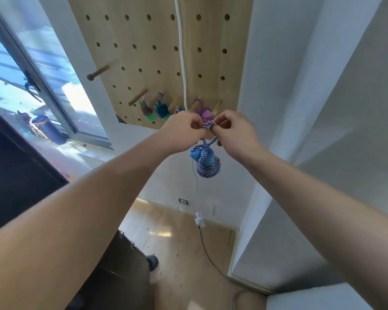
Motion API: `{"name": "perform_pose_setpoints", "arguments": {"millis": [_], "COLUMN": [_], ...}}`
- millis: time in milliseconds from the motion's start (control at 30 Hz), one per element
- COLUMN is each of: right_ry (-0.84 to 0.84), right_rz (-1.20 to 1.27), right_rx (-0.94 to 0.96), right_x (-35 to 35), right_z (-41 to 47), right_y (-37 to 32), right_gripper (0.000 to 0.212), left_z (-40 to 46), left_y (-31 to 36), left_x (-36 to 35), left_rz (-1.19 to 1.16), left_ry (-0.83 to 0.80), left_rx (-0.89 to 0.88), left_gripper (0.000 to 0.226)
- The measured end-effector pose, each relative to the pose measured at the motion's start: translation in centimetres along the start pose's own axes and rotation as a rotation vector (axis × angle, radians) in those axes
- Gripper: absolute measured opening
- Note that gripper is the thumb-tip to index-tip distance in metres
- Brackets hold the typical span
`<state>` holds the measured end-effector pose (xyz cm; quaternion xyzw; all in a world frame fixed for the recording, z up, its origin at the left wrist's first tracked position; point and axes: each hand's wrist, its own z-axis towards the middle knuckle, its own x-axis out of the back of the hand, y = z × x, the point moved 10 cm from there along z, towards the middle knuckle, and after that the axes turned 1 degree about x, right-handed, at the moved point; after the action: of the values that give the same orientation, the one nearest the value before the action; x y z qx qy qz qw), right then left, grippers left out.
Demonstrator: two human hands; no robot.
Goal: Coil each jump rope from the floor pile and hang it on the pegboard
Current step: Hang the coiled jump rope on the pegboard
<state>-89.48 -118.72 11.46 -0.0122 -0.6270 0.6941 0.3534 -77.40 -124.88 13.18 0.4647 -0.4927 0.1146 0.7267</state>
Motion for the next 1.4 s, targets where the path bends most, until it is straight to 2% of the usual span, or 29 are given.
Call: {"name": "perform_pose_setpoints", "arguments": {"millis": [200, 367, 500, 600, 733, 833, 1067, 1167, 1267, 1400], "right_ry": [-0.008, 0.026, 0.079, 0.103, 0.091, 0.086, 0.166, 0.205, 0.227, 0.245], "right_rz": [0.027, 0.079, 0.082, 0.088, 0.069, 0.011, -0.008, 0.001, 0.001, -0.013], "right_rx": [-0.152, -0.231, -0.335, -0.384, -0.399, -0.36, -0.369, -0.367, -0.365, -0.345], "right_x": [-1.1, -2.3, -2.5, -2.6, -3.1, -3.2, -2.6, -2.4, -2.3, -2.1], "right_z": [4.8, 8.3, 10.5, 12.2, 14.7, 16.1, 18.6, 19.3, 19.6, 19.6], "right_y": [2.3, 5.3, 7.8, 9.1, 10.0, 10.1, 11.6, 12.1, 12.6, 12.6], "right_gripper": [0.005, 0.009, 0.009, 0.007, 0.007, 0.015, 0.019, 0.019, 0.018, 0.019], "left_z": [5.9, 11.5, 15.3, 17.5, 19.5, 21.0, 24.2, 24.9, 25.1, 25.1], "left_y": [-1.7, -2.9, -4.0, -4.2, -4.1, -4.7, -4.4, -4.4, -4.2, -3.9], "left_x": [-0.8, -2.8, -4.8, -5.8, -6.7, -6.5, -6.7, -6.9, -6.9, -6.8], "left_rz": [0.057, 0.22, 0.288, 0.317, 0.316, 0.327, 0.343, 0.363, 0.423, 0.472], "left_ry": [-0.071, -0.093, -0.154, -0.208, -0.328, -0.377, -0.287, -0.215, -0.145, -0.094], "left_rx": [-0.022, -0.133, -0.155, -0.146, -0.144, -0.121, -0.17, -0.179, -0.186, -0.208], "left_gripper": [0.019, 0.027, 0.017, 0.019, 0.029, 0.026, 0.018, 0.025, 0.017, 0.022]}}
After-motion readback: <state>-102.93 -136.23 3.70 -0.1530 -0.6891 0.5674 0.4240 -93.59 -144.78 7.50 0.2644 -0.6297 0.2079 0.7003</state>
